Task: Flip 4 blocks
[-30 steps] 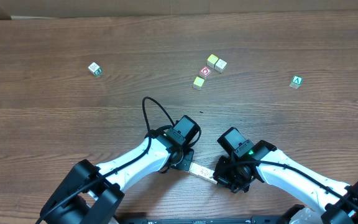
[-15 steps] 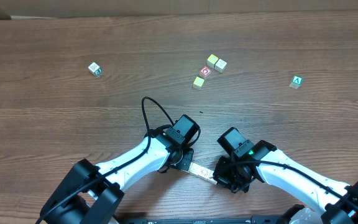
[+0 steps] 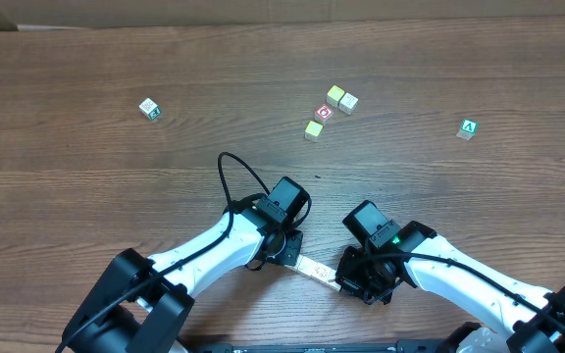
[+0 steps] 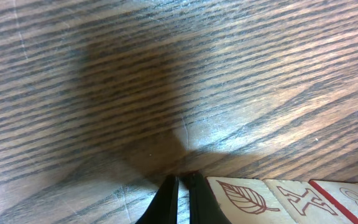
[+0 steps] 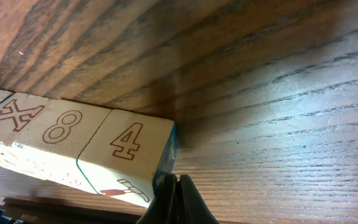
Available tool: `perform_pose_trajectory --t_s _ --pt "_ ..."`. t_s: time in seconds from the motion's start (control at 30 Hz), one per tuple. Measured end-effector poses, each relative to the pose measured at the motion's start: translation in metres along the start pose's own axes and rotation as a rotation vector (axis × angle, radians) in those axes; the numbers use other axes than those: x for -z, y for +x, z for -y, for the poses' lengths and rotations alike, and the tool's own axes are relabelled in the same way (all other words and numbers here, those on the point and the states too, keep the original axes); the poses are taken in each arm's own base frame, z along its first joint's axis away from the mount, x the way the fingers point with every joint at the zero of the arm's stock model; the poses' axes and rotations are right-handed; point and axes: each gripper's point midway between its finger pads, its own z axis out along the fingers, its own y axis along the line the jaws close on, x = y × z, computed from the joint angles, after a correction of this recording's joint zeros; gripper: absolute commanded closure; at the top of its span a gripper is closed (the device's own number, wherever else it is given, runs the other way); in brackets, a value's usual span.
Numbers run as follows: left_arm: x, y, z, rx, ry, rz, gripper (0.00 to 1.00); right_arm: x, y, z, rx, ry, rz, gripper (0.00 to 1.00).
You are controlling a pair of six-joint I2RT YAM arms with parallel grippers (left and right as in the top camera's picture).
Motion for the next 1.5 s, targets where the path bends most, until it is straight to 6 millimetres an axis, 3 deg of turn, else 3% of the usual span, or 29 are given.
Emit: perform_pose_trajectory --t_s 0.77,1.5 --pt "0.000 -0.001 0.001 -0.090 0.004 0.002 0.96 -0.001 0.002 -0.002 0.012 -0.004 -0.002 0.96" --pt "0.000 -0.014 -0.004 -0.208 -0.020 0.055 0.96 -0.005 0.008 -0.010 0.023 -0.012 0.007 0.96"
